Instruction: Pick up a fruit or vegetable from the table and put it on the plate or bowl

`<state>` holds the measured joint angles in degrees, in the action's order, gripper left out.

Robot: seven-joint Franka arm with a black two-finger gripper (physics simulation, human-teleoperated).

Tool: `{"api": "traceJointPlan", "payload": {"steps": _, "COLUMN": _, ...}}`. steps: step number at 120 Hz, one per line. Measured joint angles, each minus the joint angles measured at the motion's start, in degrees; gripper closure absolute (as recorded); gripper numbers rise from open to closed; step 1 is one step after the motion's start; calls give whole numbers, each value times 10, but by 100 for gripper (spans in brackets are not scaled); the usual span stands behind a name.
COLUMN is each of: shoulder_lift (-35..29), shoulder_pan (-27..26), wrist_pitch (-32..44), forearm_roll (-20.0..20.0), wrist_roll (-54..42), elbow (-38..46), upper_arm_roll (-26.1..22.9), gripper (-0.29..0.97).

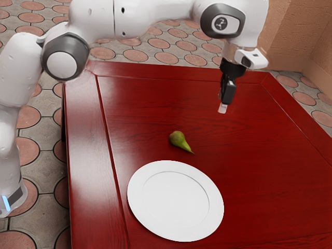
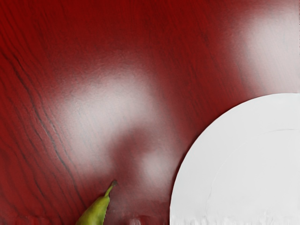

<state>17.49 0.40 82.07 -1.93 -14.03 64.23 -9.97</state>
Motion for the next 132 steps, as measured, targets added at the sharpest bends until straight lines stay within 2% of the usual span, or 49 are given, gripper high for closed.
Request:
{"api": "traceJointPlan", "payload": {"steps": 17, "shoulder_lift": -125, "shoulder_pan": 5, "wrist_pitch": -1, "forearm_roll": 2, "wrist_roll": -5, "elbow": 143, "upper_arm_roll": 34, "gripper": 0}}
{"api": "traceJointPlan", "payload": {"steps": 34, "shoulder_lift": -191, "shoulder_pan": 15, "wrist_pitch": 0, "forearm_roll": 4, "wrist_roll": -14, "elbow": 220, "upper_arm_roll": 44, "gripper": 0}}
{"api": "traceJointPlan", "payload": {"steps": 59, "shoulder_lift": -213, "shoulder_pan": -2, "wrist_pitch": 1, "forearm_roll": 9, "wrist_roll": -32, "elbow": 255, "upper_arm_roll": 81, "gripper": 0}}
{"api": "traceJointPlan", "payload": {"steps": 79, "shoulder_lift": -214, "shoulder_pan": 8, "wrist_pitch": 3, "forearm_roll": 18, "wrist_roll": -44, "elbow": 264, "upper_arm_roll": 101, "gripper": 0}}
{"api": "traceJointPlan", "payload": {"steps": 132, "shoulder_lift": -219, "shoulder_pan": -7, "wrist_pitch": 101, "forearm_roll": 19, "wrist_roll": -62, "elbow": 392, "upper_arm_roll": 70, "gripper": 0}}
